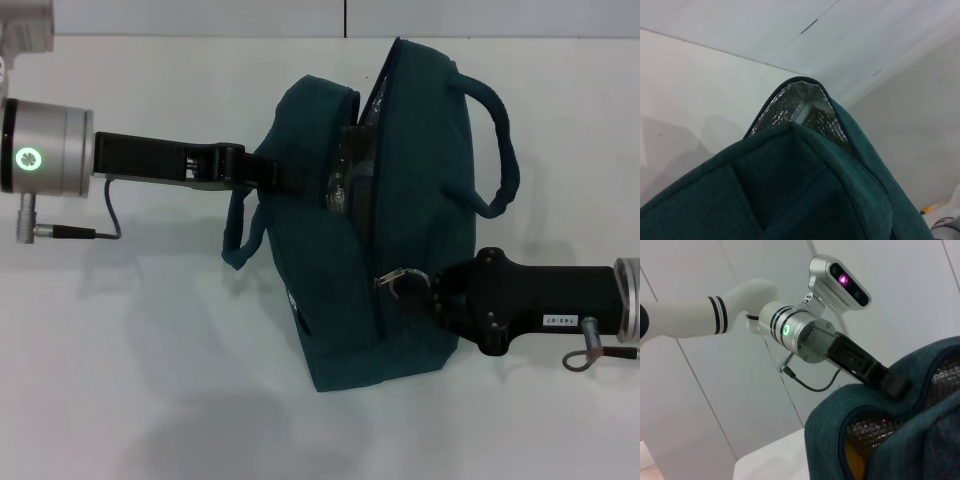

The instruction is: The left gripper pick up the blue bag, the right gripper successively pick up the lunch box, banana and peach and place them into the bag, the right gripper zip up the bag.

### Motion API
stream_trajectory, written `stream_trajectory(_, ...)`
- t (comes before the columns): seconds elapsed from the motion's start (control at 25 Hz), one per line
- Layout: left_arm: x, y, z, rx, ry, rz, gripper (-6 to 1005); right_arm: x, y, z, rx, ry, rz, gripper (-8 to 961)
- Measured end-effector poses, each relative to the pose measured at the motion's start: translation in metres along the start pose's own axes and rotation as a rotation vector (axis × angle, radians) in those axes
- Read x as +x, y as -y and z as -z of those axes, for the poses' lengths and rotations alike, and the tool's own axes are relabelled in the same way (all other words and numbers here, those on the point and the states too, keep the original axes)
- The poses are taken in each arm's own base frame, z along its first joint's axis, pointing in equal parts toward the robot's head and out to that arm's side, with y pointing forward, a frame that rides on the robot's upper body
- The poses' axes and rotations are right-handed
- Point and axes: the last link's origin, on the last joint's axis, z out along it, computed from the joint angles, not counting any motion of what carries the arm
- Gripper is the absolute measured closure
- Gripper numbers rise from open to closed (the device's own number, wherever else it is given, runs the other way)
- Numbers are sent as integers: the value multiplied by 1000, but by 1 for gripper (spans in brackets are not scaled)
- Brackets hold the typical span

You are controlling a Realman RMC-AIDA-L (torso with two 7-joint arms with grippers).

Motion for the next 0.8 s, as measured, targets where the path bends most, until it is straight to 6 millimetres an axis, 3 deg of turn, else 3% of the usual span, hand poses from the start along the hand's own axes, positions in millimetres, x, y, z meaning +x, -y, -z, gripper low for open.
stream_trajectory(0.8,-1,3,4,14,-17,5,962,-14,-8,15,-73,30,54,936)
